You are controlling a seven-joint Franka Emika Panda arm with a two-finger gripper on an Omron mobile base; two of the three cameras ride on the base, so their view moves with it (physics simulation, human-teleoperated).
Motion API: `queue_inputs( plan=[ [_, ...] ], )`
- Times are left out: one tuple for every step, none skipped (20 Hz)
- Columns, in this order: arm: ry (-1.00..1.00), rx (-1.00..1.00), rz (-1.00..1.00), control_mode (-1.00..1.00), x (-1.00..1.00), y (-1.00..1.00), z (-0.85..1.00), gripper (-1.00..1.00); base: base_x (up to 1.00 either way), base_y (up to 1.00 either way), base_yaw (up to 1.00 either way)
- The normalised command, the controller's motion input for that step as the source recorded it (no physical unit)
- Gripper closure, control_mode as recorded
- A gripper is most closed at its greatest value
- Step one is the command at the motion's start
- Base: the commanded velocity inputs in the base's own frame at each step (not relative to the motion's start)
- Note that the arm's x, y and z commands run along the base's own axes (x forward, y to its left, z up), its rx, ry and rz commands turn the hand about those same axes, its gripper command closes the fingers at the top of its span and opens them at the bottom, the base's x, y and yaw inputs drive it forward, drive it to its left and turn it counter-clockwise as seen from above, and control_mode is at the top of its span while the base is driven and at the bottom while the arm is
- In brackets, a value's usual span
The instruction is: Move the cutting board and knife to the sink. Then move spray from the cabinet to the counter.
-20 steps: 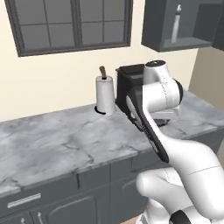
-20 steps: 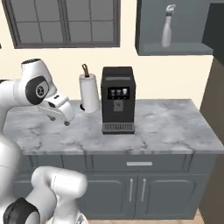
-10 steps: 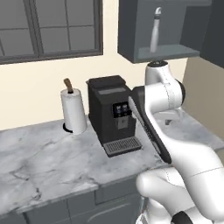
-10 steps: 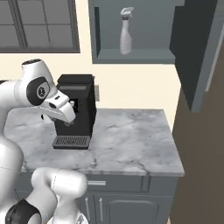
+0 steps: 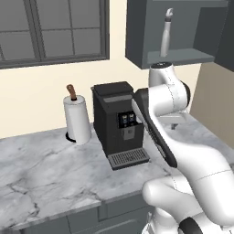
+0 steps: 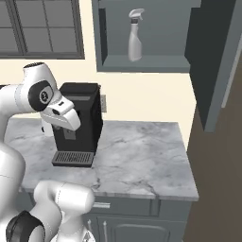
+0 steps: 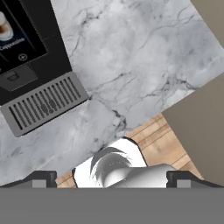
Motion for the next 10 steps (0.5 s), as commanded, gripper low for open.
queue_inputs(
  plan=[
    [0.00, 0.00, 0.00, 1.00, 0.00, 0.00, 0.00, -1.00, 0.00, -1.00, 0.01],
    [0.00, 0.00, 0.00, 1.00, 0.00, 0.00, 0.00, -1.00, 0.00, -1.00, 0.02],
    [0.00, 0.00, 0.00, 1.00, 0.00, 0.00, 0.00, -1.00, 0.09, -0.57, 0.03],
    [0.00, 0.00, 0.00, 1.00, 0.00, 0.00, 0.00, -1.00, 0.11, -0.42, 0.01],
    [0.00, 0.00, 0.00, 1.00, 0.00, 0.00, 0.00, -1.00, 0.06, -0.32, 0.03],
    [0.00, 0.00, 0.00, 1.00, 0.00, 0.00, 0.00, -1.00, 0.00, -0.41, 0.02],
    [0.00, 0.00, 0.00, 1.00, 0.00, 0.00, 0.00, -1.00, 0.06, -0.43, 0.01],
    [0.00, 0.00, 0.00, 1.00, 0.00, 0.00, 0.00, -1.00, 0.06, -0.43, 0.01],
    [0.00, 0.00, 0.00, 1.00, 0.00, 0.00, 0.00, -1.00, 0.14, -0.56, 0.00],
    [0.00, 0.00, 0.00, 1.00, 0.00, 0.00, 0.00, -1.00, 0.03, -0.83, 0.00]
  ],
)
